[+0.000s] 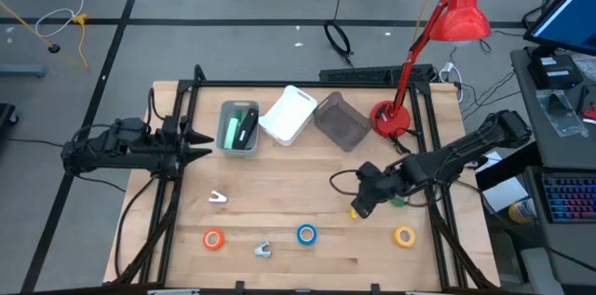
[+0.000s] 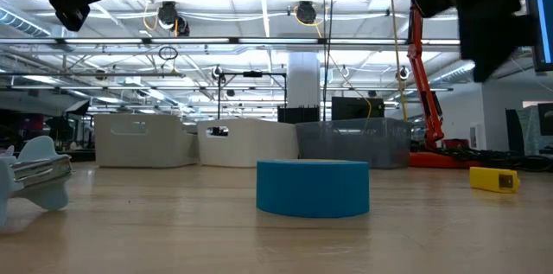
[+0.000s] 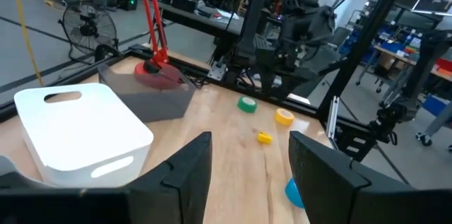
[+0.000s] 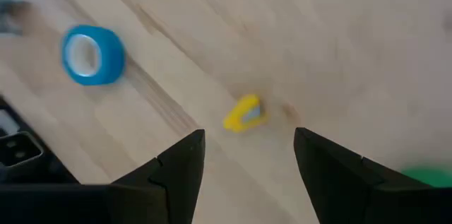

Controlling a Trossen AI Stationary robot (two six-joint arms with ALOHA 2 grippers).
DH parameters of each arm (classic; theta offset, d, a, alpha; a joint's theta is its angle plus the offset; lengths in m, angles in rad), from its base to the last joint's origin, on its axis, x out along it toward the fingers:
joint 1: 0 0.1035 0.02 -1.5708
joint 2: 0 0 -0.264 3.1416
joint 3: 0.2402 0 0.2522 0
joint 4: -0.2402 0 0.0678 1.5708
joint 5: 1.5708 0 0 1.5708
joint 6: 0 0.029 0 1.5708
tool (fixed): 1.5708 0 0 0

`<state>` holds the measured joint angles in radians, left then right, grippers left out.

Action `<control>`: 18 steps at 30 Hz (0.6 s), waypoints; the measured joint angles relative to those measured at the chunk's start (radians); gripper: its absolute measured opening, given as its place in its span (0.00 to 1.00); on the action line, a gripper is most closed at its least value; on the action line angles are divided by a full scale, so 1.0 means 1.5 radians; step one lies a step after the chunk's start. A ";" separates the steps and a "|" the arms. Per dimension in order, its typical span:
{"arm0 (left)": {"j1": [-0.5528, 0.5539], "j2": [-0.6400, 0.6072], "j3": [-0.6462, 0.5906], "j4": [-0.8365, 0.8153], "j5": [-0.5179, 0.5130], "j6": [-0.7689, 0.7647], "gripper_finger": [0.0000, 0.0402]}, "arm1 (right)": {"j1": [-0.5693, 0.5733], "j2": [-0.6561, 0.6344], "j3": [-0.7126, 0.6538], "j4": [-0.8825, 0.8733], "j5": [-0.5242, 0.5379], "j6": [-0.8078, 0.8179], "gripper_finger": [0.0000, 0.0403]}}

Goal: Pick and place Stapler, Stapler remover, tape
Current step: Put the small yellow stapler into the gray bin

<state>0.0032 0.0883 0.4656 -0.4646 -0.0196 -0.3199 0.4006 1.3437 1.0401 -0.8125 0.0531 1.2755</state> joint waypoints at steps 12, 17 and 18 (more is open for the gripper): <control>0.001 0.000 0.000 -0.009 0.000 0.002 0.46 | 0.001 0.056 0.000 0.040 -0.072 0.253 0.52; 0.001 0.000 0.000 -0.021 -0.006 0.003 0.46 | 0.001 0.061 0.000 0.046 -0.071 0.251 0.52; 0.001 0.000 0.000 -0.022 -0.006 0.003 0.46 | 0.001 0.061 0.000 0.047 -0.071 0.254 0.52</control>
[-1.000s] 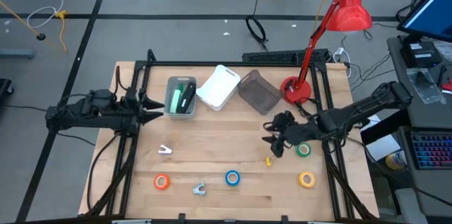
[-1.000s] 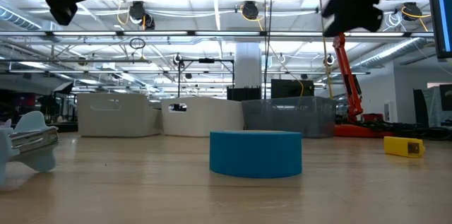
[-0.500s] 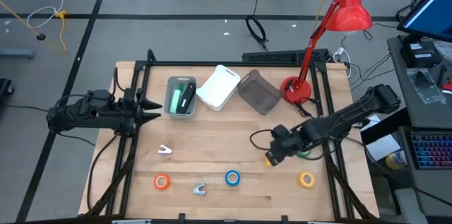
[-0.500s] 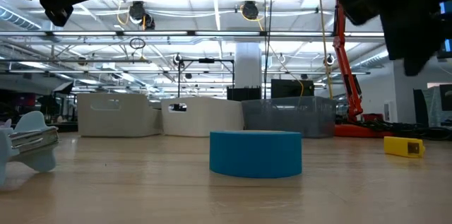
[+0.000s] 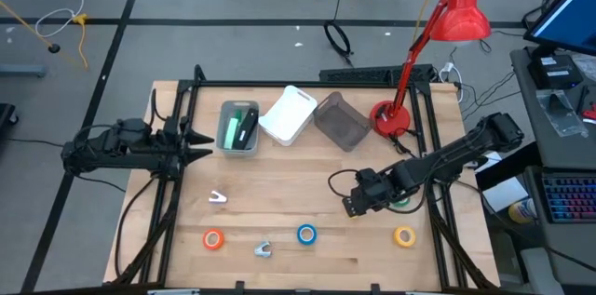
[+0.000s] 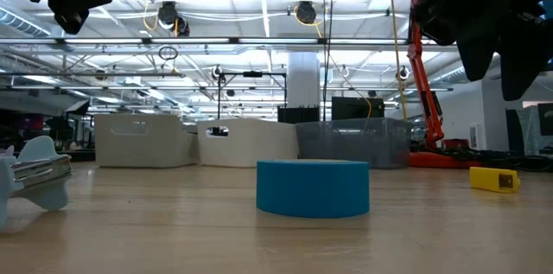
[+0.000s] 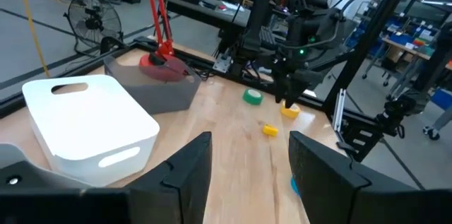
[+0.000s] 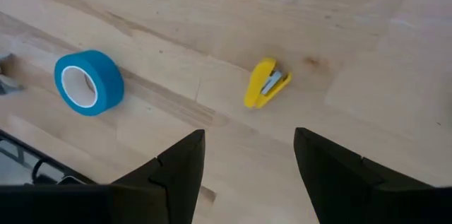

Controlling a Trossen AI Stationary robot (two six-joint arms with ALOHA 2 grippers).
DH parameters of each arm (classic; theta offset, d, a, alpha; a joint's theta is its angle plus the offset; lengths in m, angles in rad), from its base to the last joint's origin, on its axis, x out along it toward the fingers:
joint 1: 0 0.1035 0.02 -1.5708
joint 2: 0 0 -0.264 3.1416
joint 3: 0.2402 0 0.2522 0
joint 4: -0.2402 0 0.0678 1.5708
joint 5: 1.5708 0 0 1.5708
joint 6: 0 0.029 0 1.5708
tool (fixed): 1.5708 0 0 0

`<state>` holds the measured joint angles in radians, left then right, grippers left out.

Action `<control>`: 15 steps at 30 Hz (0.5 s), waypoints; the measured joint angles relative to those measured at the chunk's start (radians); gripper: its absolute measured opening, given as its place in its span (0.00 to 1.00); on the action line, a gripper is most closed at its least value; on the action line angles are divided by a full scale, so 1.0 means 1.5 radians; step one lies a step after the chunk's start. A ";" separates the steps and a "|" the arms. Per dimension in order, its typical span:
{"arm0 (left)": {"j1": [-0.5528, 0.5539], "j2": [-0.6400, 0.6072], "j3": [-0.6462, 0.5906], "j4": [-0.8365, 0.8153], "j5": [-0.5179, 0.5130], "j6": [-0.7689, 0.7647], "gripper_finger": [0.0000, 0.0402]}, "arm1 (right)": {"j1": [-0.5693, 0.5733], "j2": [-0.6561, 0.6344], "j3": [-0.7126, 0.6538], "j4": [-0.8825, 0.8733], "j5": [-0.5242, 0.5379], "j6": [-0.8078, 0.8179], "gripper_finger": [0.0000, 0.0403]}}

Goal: Pick and place Stapler, Stapler remover, tape
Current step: Put the small yellow stapler into the gray bin

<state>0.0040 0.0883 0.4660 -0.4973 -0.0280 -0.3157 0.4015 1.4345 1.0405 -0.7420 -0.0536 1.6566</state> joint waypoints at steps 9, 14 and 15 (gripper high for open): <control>0.000 0.000 0.000 -0.002 0.000 0.000 0.46 | 0.000 0.000 0.000 0.040 0.001 -0.046 0.52; 0.000 0.000 0.000 -0.002 0.000 -0.005 0.46 | -0.001 0.000 -0.001 0.056 0.001 -0.040 0.52; 0.000 0.000 0.000 -0.002 0.000 -0.005 0.46 | -0.001 -0.001 -0.005 0.057 0.001 -0.023 0.52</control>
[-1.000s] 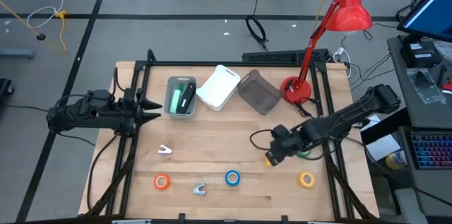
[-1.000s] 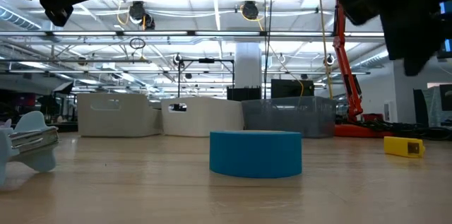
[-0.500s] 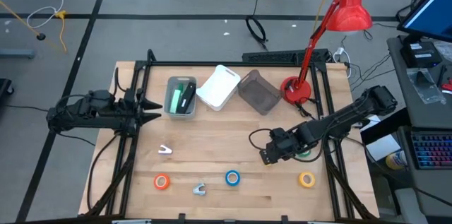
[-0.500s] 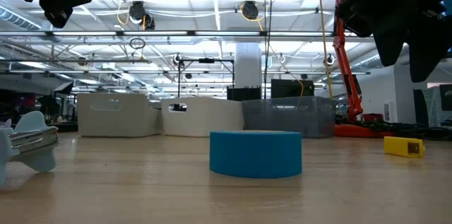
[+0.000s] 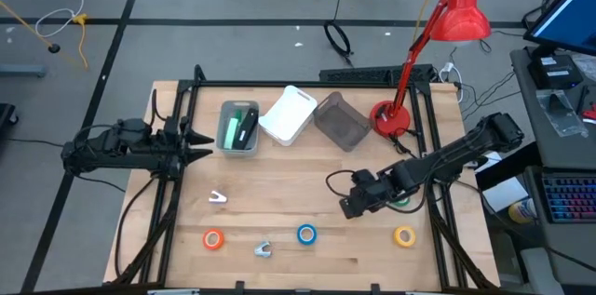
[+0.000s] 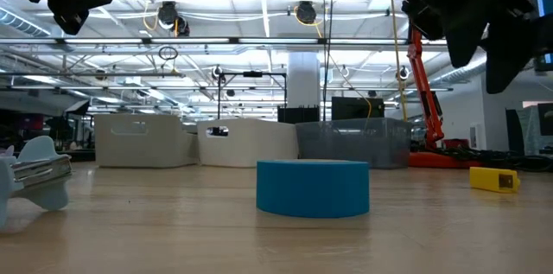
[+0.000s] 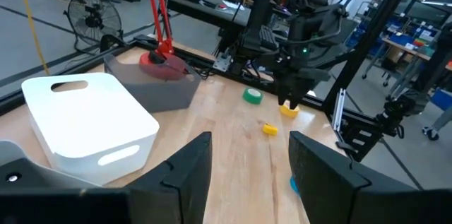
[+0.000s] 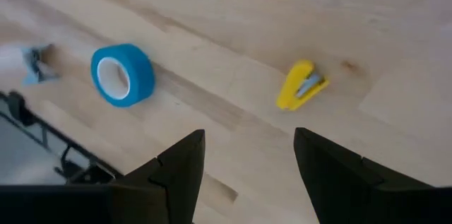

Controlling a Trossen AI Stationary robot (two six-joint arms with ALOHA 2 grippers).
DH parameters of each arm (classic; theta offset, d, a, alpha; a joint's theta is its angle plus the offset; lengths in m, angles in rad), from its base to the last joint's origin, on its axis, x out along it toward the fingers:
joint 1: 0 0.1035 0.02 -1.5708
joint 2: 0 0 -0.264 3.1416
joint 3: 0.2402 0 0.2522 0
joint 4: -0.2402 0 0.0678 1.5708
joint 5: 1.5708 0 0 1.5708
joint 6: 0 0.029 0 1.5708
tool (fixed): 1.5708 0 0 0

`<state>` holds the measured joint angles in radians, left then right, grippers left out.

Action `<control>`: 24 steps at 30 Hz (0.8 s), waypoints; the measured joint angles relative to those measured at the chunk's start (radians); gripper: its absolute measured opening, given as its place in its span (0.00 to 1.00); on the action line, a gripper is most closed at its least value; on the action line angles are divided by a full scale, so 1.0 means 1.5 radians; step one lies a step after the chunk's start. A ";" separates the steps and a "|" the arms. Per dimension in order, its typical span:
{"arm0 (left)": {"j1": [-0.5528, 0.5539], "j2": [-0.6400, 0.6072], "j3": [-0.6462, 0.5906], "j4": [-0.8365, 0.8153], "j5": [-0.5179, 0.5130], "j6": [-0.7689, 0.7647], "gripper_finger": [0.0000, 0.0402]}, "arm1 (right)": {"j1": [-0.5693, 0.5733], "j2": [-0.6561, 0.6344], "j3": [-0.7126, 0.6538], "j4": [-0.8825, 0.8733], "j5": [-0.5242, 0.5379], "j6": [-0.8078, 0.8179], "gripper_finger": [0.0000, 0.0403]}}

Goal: Pick and place Stapler, Stapler remover, tape
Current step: Put the small yellow stapler into the gray bin

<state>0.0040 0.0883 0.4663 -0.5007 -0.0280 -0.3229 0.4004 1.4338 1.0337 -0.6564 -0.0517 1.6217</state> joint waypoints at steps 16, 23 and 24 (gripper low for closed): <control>0.000 0.000 0.000 0.000 0.000 0.004 0.46 | -0.001 0.000 -0.166 0.243 -0.005 0.178 0.52; 0.000 0.000 0.000 0.000 0.000 0.004 0.46 | -0.001 0.000 -0.173 0.246 -0.038 0.188 0.48; 0.000 0.000 0.000 0.000 0.000 0.004 0.46 | -0.001 0.000 -0.173 0.245 -0.038 0.190 0.48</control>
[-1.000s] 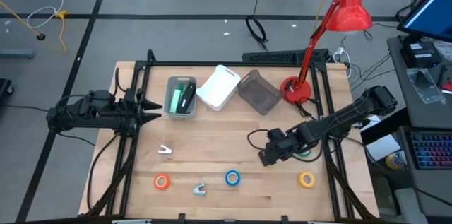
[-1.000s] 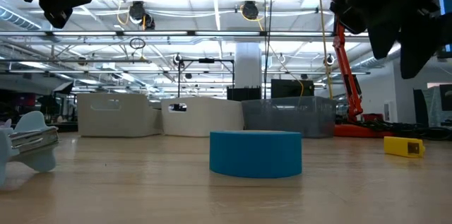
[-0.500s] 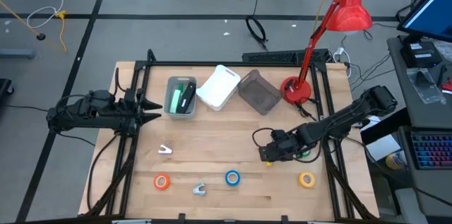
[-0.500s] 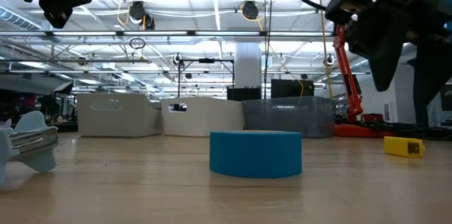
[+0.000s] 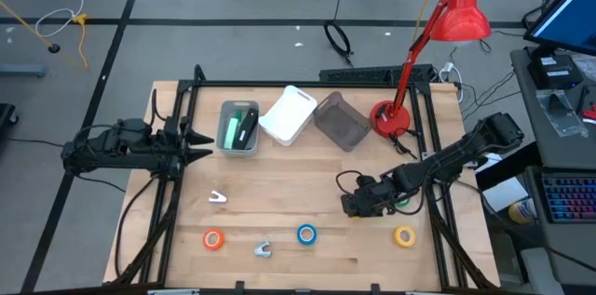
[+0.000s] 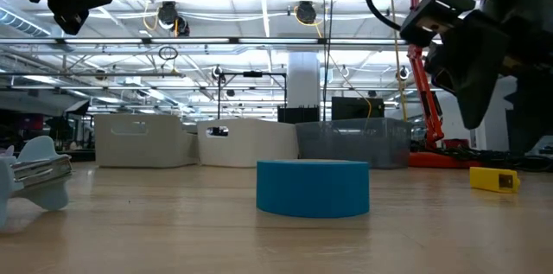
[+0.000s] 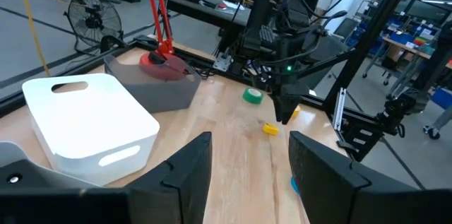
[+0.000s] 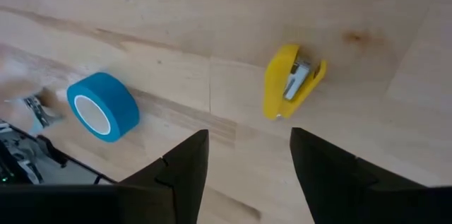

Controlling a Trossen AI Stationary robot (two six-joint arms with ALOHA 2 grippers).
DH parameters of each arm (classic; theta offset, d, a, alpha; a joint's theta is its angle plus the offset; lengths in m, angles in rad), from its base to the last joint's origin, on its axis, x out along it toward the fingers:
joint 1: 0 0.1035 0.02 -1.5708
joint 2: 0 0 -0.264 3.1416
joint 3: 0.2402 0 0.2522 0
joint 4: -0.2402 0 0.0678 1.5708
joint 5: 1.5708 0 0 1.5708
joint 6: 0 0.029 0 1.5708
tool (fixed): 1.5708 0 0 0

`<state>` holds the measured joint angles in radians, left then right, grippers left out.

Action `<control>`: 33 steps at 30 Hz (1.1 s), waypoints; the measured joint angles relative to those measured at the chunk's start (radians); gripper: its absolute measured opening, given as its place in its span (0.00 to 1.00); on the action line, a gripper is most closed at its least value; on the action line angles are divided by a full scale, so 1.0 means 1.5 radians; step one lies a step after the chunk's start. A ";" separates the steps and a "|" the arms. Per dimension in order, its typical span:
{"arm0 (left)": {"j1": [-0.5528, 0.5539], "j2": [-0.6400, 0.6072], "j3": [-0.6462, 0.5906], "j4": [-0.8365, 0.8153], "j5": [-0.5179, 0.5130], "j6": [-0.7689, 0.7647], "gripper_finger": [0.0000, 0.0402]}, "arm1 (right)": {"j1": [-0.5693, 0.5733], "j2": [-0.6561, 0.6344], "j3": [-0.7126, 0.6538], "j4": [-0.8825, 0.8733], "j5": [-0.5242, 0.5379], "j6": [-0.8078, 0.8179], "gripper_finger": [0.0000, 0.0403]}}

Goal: Pick and place Stapler, Stapler remover, tape
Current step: Put the small yellow stapler into the gray bin

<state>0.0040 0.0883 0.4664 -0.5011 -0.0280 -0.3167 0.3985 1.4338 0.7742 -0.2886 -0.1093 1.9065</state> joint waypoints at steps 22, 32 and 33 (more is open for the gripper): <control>0.000 0.000 0.000 -0.001 -0.001 0.017 0.46 | -0.018 0.026 0.000 -0.018 0.002 -0.008 0.44; 0.000 0.000 0.000 -0.001 -0.001 0.017 0.46 | -0.021 0.047 0.000 -0.021 0.002 -0.005 0.44; 0.000 0.001 0.000 -0.001 -0.001 0.017 0.46 | -0.021 0.047 0.000 -0.021 0.004 -0.005 0.44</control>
<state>0.0036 0.0891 0.4667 -0.5018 -0.0288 -0.2905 0.3664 1.5047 0.7746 -0.3196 -0.1038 1.8991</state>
